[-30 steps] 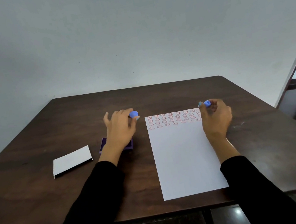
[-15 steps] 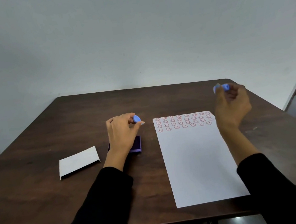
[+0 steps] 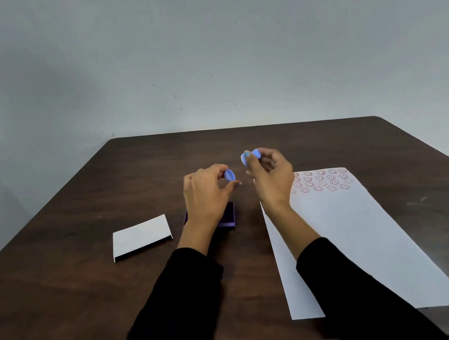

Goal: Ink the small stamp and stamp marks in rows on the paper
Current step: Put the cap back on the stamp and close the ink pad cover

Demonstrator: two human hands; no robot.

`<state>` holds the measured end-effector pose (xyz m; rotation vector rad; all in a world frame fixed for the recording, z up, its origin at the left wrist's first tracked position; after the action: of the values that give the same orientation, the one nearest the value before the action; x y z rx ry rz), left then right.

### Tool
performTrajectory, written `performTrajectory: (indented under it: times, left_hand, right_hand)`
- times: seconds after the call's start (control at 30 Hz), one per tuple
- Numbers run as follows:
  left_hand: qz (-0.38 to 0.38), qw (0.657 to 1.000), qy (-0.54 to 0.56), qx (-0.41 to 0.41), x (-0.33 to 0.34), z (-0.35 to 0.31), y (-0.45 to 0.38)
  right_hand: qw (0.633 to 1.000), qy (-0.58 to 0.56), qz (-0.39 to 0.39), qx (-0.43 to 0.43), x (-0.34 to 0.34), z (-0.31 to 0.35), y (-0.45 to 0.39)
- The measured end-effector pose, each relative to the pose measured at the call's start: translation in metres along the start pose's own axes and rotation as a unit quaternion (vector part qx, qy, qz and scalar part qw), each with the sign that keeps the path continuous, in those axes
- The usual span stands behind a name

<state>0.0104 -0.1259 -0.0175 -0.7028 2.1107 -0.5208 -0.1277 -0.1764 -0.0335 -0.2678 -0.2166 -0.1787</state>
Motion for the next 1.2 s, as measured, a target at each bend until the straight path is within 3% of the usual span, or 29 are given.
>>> performTrajectory:
  times: [0.67, 1.03, 1.2]
  left_hand:
    - [0.021, 0.997, 0.058, -0.048, 0.003, 0.005, 0.005]
    - [0.001, 0.99, 0.119, -0.075, 0.002, 0.008, 0.005]
    - [0.023, 0.992, 0.114, -0.046, 0.006, 0.005, 0.004]
  right_hand:
    - [0.99, -0.004, 0.124, 0.061, 0.014, -0.024, 0.003]
    - [0.983, -0.071, 0.133, 0.104, 0.014, -0.025, 0.002]
    - [0.977, -0.116, 0.128, 0.127, 0.013, -0.025, 0.0]
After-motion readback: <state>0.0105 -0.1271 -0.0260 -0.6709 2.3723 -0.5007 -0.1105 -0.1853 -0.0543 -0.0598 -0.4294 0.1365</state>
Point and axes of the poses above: each hand's wrist, its own y-axis away from the middle knuckle, its own x-axis out of the palm, z = x × y, the point moved 6 cm from there along -y, towards the middle knuckle, and after that the axes turned 1 degree about y, right-handed, at the moved point
